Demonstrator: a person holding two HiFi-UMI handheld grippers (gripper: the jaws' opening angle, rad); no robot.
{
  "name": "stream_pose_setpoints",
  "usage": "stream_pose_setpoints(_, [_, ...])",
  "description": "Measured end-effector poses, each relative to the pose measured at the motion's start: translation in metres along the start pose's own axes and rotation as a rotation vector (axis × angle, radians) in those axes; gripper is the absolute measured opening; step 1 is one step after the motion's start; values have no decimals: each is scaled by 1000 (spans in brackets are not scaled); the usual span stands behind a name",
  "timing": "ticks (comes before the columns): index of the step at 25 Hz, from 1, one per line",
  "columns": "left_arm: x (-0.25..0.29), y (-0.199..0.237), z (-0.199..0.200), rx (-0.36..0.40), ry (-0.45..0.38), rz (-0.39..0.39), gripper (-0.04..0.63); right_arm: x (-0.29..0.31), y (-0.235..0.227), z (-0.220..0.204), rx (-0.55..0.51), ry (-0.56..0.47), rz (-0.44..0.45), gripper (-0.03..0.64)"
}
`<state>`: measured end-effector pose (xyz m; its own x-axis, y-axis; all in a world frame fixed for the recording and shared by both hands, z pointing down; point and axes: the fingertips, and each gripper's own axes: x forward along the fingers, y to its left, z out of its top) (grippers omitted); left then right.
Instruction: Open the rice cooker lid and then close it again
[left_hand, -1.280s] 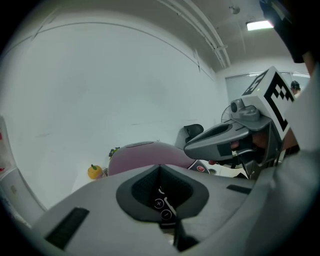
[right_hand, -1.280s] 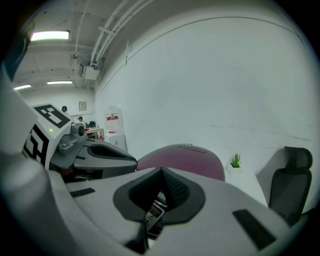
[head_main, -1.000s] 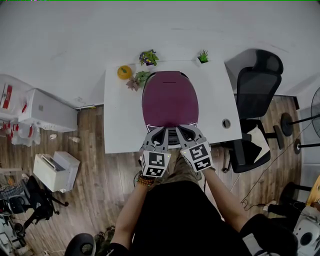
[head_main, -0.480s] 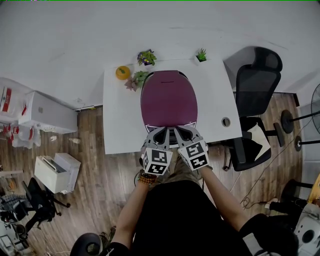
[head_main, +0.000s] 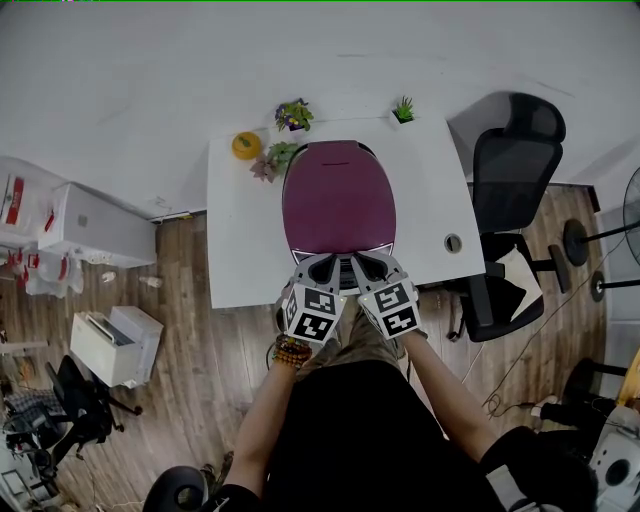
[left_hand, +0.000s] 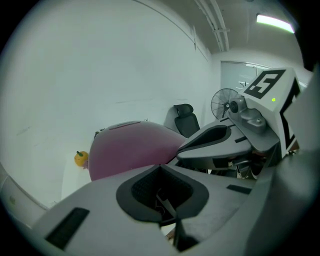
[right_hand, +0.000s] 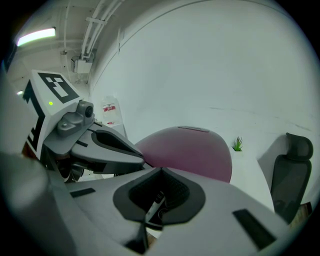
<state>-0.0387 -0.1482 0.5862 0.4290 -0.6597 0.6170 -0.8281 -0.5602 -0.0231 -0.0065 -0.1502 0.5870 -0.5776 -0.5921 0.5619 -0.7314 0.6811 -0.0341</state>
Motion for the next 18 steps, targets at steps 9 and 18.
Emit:
stream_pose_setpoints(9, [2,-1,-1,43,37,7,23,1,0,-2,25,11,12,28])
stream_pose_setpoints(18, [4,-2,-5,12,61,-10,23,2,0,-5,22,17,33,26])
